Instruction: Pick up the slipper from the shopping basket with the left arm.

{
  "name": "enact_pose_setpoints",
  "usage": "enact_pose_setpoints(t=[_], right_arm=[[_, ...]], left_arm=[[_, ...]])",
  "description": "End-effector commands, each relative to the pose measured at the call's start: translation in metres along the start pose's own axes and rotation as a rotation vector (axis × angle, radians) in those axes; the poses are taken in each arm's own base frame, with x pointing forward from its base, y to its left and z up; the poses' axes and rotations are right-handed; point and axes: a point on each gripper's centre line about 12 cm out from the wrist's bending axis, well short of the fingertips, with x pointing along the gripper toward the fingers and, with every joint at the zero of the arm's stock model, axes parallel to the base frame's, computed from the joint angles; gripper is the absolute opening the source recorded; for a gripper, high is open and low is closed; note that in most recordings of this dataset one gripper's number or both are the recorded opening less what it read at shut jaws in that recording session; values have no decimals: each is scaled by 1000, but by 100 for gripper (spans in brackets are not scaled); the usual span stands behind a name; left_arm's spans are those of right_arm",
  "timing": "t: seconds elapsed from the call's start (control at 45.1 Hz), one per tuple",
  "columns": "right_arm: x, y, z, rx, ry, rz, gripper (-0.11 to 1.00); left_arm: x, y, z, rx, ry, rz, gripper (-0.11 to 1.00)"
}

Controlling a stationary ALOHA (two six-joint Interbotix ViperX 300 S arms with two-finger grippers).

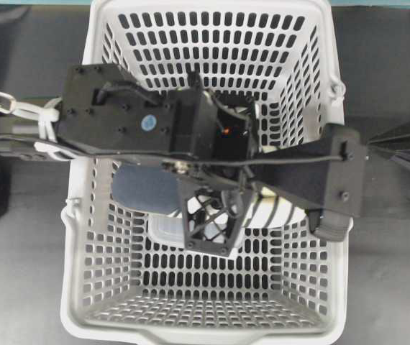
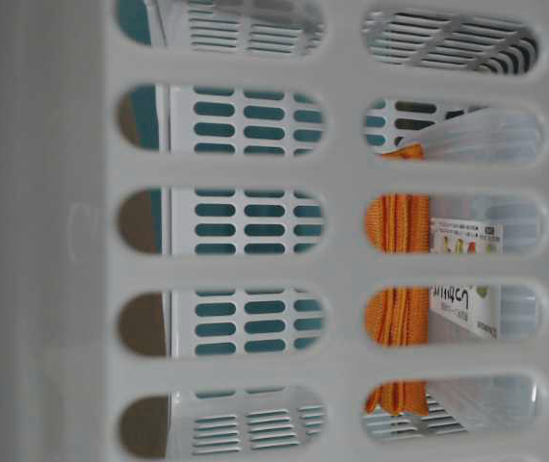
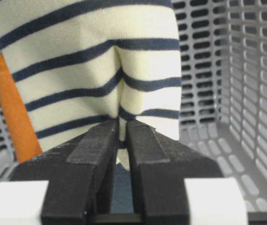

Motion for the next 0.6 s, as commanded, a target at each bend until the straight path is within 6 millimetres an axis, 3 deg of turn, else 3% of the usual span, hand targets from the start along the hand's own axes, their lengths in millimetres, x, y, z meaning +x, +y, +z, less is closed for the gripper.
enact_pose_setpoints(t=[0.0,0.576], right_arm=[[0,0,3,3,-12,0,0],[-2,0,2,5,-15,0,0]], left_arm=[[-19,7,2,-15,-54,11,6],[-19,10,1,-27,-42,12,6]])
